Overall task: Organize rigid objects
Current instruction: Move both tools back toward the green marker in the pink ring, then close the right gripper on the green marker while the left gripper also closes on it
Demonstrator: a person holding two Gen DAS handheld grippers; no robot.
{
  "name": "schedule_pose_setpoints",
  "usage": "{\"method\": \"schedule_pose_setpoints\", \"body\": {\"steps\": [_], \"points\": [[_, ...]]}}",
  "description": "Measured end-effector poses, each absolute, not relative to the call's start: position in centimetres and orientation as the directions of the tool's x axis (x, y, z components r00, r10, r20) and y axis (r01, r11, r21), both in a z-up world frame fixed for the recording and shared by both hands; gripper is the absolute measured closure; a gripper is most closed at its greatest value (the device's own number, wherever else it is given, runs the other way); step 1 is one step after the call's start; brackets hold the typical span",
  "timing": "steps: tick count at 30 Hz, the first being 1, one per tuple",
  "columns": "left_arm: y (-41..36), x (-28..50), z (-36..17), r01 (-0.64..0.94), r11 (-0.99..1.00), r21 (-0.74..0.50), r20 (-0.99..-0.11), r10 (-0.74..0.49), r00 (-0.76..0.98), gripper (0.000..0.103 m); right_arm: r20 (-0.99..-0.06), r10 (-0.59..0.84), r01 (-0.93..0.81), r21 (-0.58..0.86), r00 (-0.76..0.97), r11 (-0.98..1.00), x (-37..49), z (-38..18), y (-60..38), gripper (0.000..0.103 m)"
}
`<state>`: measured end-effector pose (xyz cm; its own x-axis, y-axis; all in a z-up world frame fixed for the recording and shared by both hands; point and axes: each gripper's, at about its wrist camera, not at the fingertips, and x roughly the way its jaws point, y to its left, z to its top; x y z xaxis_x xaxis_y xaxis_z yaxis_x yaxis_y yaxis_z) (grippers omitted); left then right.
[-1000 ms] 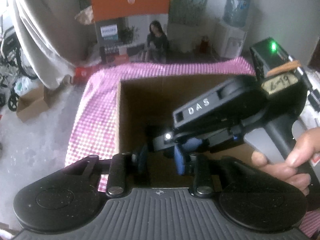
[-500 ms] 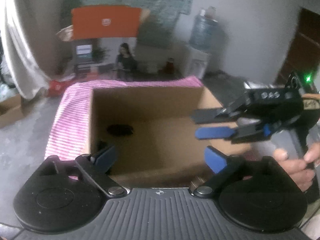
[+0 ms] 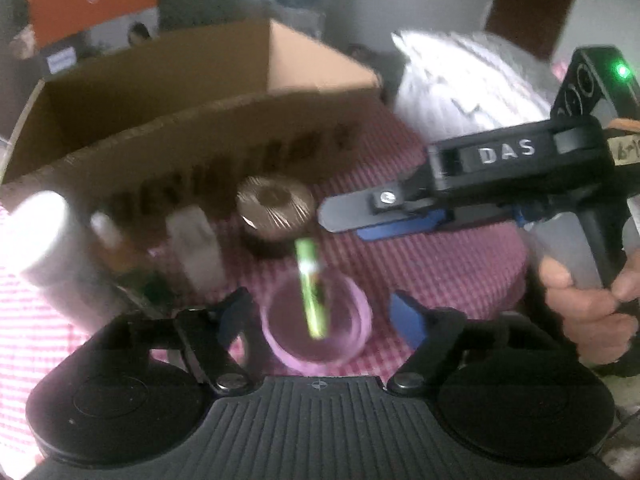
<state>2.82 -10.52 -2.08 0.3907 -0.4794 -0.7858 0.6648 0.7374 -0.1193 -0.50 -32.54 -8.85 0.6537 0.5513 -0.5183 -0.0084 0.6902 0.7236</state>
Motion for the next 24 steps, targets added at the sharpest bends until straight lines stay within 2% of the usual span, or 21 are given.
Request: {"method": "schedule_pose_setpoints", "body": {"steps": [3, 7, 14, 19, 24], "points": [[-11.2, 2.7, -2.7, 0.678, 0.730, -0.087, -0.791, -0.464, 0.398, 0.038, -0.519, 0.536, -0.009, 0.713, 0.666, 0.702, -1.1, -9.5, -32.2, 0.053], [-12.0, 2.9, -3.1, 0.673, 0.737, -0.069, -0.798, -0.446, 0.406, 0.049, -0.522, 0.535, -0.017, 0.705, 0.664, 0.709, -0.9, -9.9, -31.9, 0.054], [-12.9, 2.7, -3.6, 0.674, 0.738, -0.027, -0.818, -0.404, 0.409, 0.061, -0.519, 0.545, -0.021, 0.711, 0.658, 0.703, -0.1, -11.1, -31.4, 0.061], [-13.1, 3.1, -4.1, 0.670, 0.742, -0.022, -0.828, -0.389, 0.404, 0.073, -0.521, 0.548, -0.026, 0.709, 0.654, 0.705, 0.5, -11.8, -31.2, 0.073], [-13.3, 3.3, -4.5, 0.662, 0.749, -0.015, -0.832, -0.376, 0.407, 0.076, -0.519, 0.555, -0.036, 0.708, 0.650, 0.705, 0.8, -12.2, -31.0, 0.080]]}}
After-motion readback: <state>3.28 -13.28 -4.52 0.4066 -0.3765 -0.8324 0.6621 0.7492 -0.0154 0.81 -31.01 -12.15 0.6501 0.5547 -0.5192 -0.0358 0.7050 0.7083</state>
